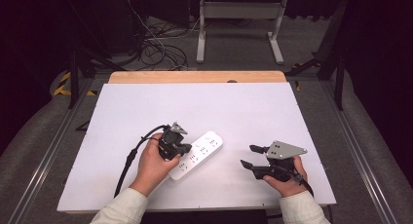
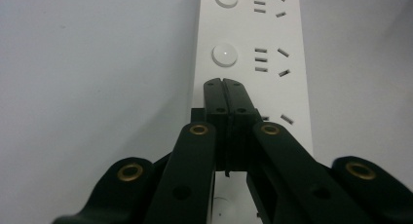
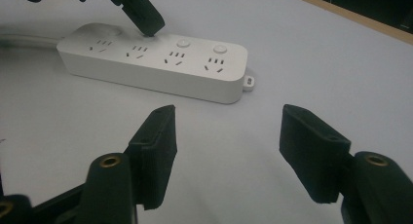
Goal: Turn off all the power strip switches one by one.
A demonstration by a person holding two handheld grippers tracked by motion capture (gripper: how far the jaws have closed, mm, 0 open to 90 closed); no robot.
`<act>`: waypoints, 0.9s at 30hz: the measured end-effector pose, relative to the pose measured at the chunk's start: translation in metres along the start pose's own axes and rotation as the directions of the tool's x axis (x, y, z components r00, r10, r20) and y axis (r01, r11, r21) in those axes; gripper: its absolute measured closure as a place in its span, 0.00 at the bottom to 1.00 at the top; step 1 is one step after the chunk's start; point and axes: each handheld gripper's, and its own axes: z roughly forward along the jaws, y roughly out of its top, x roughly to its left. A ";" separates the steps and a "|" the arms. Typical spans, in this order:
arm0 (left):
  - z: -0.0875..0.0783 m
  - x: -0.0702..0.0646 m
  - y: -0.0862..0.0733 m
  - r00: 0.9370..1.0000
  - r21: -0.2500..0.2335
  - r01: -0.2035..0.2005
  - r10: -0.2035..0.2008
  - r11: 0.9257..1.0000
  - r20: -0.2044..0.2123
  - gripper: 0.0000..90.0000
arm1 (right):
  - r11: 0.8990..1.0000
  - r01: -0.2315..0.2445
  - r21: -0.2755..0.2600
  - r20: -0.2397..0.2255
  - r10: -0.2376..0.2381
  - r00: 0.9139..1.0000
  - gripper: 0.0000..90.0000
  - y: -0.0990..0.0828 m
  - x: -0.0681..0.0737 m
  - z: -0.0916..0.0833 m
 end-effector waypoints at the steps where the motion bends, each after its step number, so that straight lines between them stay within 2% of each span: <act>1: 0.000 -0.001 0.000 1.000 0.003 -0.011 0.011 1.000 -0.010 1.00 | 1.000 -0.001 0.001 0.000 0.001 1.000 0.44 0.000 0.000 0.000; 10: 0.002 -0.002 -0.002 1.000 0.004 -0.013 0.013 1.000 -0.019 1.00 | 1.000 0.000 0.003 0.002 0.000 1.000 0.44 0.000 0.000 0.000; 16: 0.002 -0.006 -0.002 0.999 0.009 -0.033 0.033 0.999 -0.040 1.00 | 1.000 0.000 0.005 0.001 0.000 1.000 0.44 0.000 0.001 0.000; 20: 0.002 -0.005 -0.002 0.999 0.011 -0.011 0.011 1.000 -0.031 1.00 | 1.000 0.001 0.006 0.001 -0.001 1.000 0.44 0.000 0.001 0.000; 27: 0.002 -0.008 -0.003 0.998 0.010 -0.015 0.016 1.000 -0.054 1.00 | 1.000 0.002 0.006 -0.001 -0.002 1.000 0.44 0.000 0.002 0.001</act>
